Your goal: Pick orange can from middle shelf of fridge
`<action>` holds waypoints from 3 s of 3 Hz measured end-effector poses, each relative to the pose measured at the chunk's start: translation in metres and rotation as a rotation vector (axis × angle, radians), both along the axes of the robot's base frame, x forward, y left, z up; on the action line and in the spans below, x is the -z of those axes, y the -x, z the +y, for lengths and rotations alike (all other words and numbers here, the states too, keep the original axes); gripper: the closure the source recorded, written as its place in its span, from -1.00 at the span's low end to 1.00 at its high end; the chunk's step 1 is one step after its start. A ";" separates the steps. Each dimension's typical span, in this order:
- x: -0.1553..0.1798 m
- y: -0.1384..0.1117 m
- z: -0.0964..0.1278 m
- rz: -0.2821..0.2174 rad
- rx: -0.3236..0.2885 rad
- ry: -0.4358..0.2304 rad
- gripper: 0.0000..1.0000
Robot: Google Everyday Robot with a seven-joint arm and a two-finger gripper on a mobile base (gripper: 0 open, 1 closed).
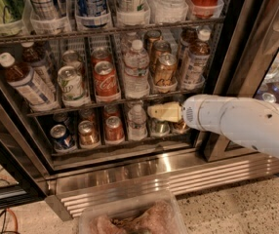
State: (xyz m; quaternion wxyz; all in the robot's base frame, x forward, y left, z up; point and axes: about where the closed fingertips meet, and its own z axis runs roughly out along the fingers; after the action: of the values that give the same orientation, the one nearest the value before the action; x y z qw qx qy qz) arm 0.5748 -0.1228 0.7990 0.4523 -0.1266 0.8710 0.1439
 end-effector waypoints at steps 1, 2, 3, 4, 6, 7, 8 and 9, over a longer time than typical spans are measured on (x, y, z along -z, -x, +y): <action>-0.004 -0.018 0.006 -0.041 0.005 -0.016 -0.78; -0.008 -0.032 0.008 -0.072 0.010 -0.022 -0.64; -0.013 -0.043 0.008 -0.098 0.017 -0.022 -0.58; -0.018 -0.052 0.008 -0.121 0.020 -0.022 -0.54; -0.026 -0.067 0.012 -0.152 0.017 -0.020 -0.50; -0.030 -0.077 0.012 -0.165 0.017 -0.015 -0.50; -0.036 -0.127 0.024 -0.191 0.015 -0.034 -0.42; -0.036 -0.130 0.024 -0.192 0.017 -0.038 -0.40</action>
Offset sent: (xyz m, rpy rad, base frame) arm 0.0525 0.0135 0.0072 0.0295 -0.1030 -0.0224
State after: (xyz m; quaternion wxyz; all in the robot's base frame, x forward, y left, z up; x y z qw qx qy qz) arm 0.7049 -0.0984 0.8347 0.5371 -0.1239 0.8219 0.1440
